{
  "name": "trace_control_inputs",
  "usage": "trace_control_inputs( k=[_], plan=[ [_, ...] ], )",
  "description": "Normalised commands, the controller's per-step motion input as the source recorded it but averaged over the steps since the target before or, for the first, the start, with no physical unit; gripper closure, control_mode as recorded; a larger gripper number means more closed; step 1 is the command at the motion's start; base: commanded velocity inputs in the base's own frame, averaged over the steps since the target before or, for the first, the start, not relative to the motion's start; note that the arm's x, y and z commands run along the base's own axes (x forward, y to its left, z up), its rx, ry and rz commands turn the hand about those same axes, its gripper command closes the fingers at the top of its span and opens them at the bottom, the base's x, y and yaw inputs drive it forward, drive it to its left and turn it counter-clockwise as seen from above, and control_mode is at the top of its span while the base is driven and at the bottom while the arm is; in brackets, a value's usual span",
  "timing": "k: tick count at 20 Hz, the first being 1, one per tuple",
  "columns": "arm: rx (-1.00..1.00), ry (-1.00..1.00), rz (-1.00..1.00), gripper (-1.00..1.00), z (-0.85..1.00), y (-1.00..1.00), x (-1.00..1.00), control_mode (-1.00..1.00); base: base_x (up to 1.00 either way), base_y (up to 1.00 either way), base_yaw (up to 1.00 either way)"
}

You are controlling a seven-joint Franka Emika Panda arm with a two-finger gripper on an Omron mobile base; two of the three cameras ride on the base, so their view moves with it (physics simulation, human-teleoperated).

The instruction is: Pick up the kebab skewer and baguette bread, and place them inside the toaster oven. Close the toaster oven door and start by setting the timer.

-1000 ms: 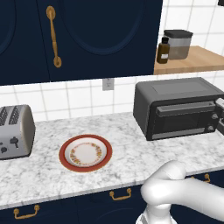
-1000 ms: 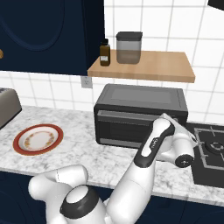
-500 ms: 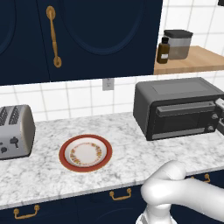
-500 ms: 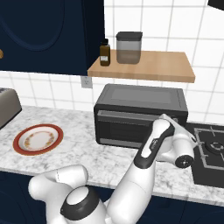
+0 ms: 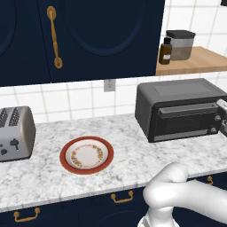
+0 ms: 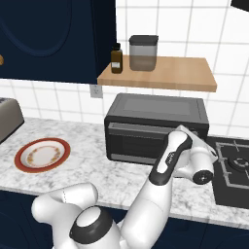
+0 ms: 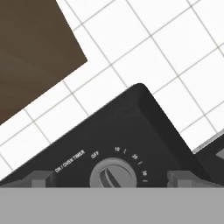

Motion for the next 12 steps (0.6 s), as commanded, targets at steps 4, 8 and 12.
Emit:
trace_control_inputs(
  k=[4,8,12],
  plan=[
    [0.0,0.0,0.0,-1.0,0.0,0.0,0.03,-1.0,0.0,0.0,0.0],
    [0.0,0.0,0.0,1.0,0.0,0.0,0.0,-1.0,0.0,0.0,0.0],
    [0.0,0.0,0.0,1.0,0.0,0.0,0.0,-1.0,0.0,0.0,0.0]
  ],
)
